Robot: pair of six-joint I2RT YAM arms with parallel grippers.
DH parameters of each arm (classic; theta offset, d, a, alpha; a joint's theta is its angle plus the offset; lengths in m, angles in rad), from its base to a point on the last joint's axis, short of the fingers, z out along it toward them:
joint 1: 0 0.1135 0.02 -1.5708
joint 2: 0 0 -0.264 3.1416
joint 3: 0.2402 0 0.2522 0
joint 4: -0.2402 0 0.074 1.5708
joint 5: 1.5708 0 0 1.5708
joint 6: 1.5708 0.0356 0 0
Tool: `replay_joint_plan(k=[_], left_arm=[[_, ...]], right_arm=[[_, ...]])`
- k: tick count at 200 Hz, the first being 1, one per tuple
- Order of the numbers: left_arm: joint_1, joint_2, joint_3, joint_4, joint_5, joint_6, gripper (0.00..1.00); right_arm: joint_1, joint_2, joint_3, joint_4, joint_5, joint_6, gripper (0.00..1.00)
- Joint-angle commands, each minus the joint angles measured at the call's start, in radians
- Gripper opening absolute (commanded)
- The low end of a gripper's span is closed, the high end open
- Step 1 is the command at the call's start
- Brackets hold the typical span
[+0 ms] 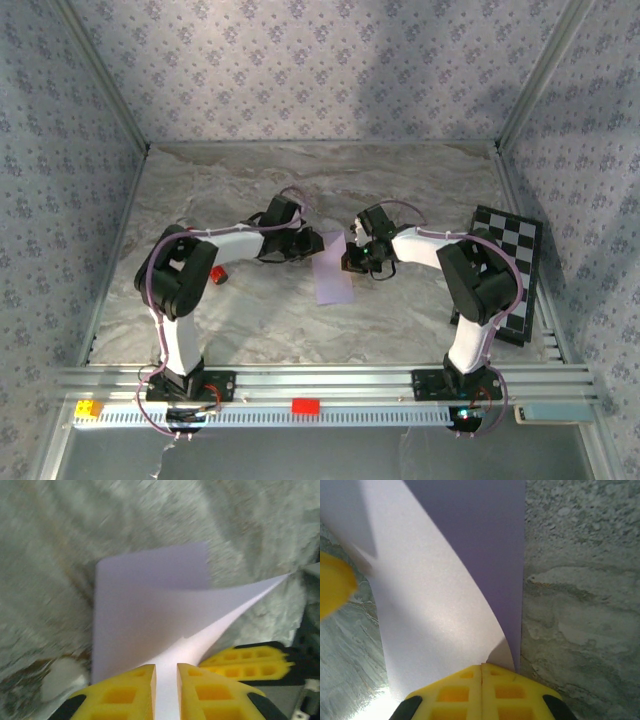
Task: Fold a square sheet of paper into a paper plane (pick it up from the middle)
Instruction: First fold the square sheet of paper in half at the center of the table.
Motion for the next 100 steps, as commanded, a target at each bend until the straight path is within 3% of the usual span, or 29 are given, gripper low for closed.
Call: replay_joint_plan(k=[1,100], left_arm=[[0.014,0.016,0.045,-0.011,0.044,0.024,0.19],[0.062,0.123,0.040,0.016,0.046,0.020,0.18]], right_arm=[[-0.025,0.086,-0.056,-0.210,0.163,-0.023,0.00],[-0.030,0.081,-0.065,-0.211,0.167,-0.025,0.00]])
